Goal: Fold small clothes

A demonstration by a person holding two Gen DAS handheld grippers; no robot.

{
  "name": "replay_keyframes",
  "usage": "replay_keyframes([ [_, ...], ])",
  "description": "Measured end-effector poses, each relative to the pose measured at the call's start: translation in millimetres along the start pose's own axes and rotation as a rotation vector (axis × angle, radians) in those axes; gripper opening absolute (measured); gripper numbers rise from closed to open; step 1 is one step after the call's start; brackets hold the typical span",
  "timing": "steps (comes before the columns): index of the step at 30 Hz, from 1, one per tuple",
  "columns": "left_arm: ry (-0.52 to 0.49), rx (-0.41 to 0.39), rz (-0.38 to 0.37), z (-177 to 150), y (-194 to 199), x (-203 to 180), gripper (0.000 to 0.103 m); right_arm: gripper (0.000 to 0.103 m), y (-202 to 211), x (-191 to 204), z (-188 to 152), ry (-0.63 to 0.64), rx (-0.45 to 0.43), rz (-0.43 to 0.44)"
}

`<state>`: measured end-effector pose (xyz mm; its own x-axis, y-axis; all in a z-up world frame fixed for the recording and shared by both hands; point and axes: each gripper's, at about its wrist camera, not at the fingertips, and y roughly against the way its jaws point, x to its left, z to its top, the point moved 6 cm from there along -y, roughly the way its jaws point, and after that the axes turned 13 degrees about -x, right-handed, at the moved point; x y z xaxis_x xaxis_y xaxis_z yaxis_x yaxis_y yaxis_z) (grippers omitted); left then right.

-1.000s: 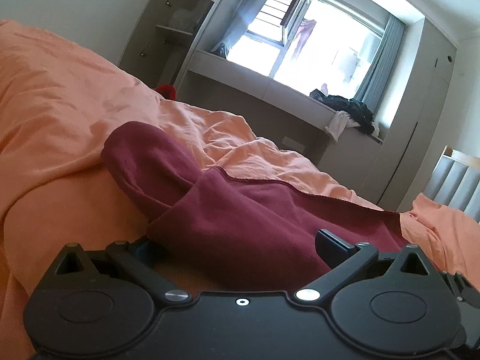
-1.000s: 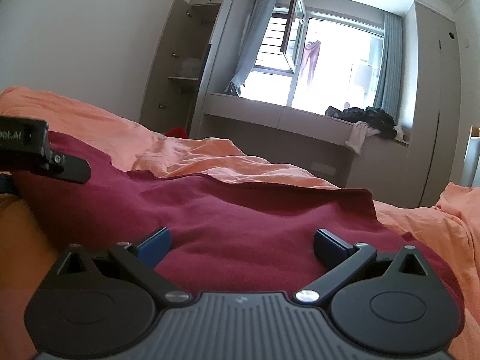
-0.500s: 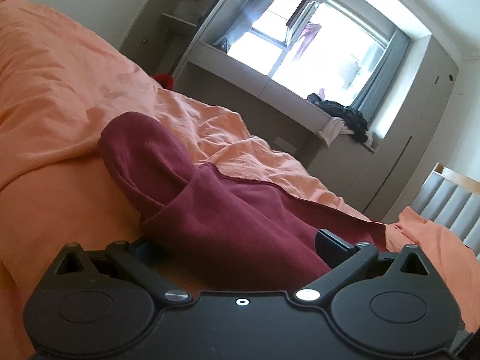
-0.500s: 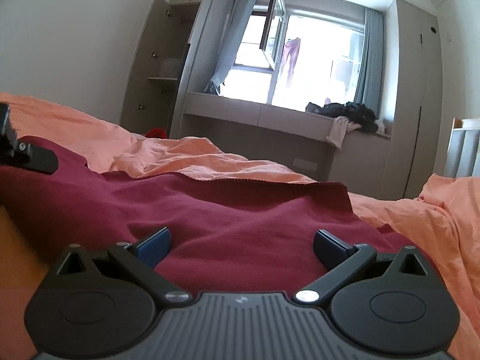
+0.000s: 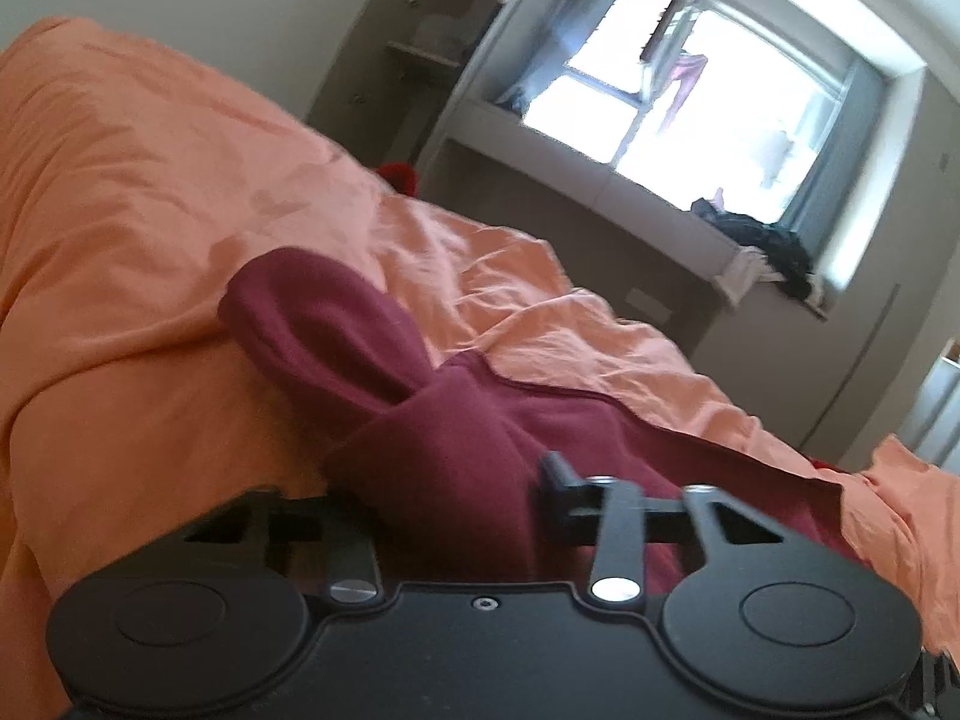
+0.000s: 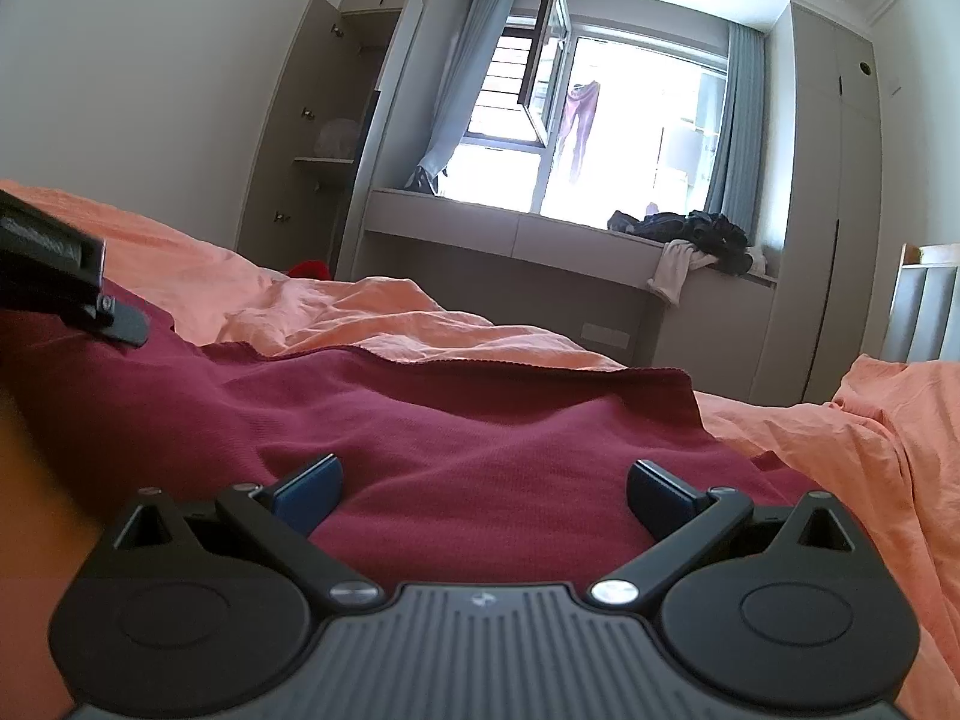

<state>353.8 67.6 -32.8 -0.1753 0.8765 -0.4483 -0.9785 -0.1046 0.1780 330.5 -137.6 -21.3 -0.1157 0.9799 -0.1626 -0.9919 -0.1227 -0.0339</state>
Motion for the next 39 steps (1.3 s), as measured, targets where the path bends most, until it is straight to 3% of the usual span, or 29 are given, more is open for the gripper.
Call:
replay_keyframes([
  [2,-0.001,0.000,0.002,2.0,-3.2,-0.2,0.024,0.103,-0.5,-0.5,0.5,-0.002,0.006,0.004],
  [4,-0.012,-0.015,-0.017,7.7,-5.2,-6.2,0.021,0.103,0.0,-2.3,1.2,-0.005,0.011,0.008],
  [7,-0.054,-0.040,-0.088,21.2,-8.2,-27.9,0.019,0.103,-0.6,-4.4,3.5,-0.004,0.028,0.028],
  [11,-0.098,-0.092,-0.183,40.6,-8.7,-61.8,0.018,0.103,3.8,-23.0,17.9,-0.048,0.025,0.122],
  [16,-0.284,-0.115,-0.335,45.2,-5.9,-125.9,0.018,0.103,18.6,-87.8,49.5,-0.167,-0.083,-0.014],
  [19,-0.405,-0.120,-0.426,32.7,3.5,-167.2,0.018,0.103,22.8,-130.9,58.4,-0.198,-0.104,-0.106],
  [23,-0.553,-0.089,-0.530,-4.1,22.5,-214.3,0.017,0.103,19.6,-177.6,58.3,-0.200,-0.067,-0.205],
  [28,-0.667,0.005,-0.622,-61.7,43.7,-241.3,0.017,0.103,21.3,-217.0,47.4,-0.238,-0.001,-0.250],
  [30,-0.704,0.039,-0.634,-80.5,47.7,-239.4,0.018,0.103,20.6,-225.5,42.2,-0.256,0.028,-0.244],
  [34,-0.814,-0.002,-0.630,-100.4,60.2,-232.1,0.022,0.103,21.8,-245.0,28.5,-0.354,0.071,-0.216],
  [39,-0.814,0.016,-0.665,-101.8,65.7,-231.2,0.042,0.103,15.6,-260.6,6.2,-0.644,0.135,-0.103],
])
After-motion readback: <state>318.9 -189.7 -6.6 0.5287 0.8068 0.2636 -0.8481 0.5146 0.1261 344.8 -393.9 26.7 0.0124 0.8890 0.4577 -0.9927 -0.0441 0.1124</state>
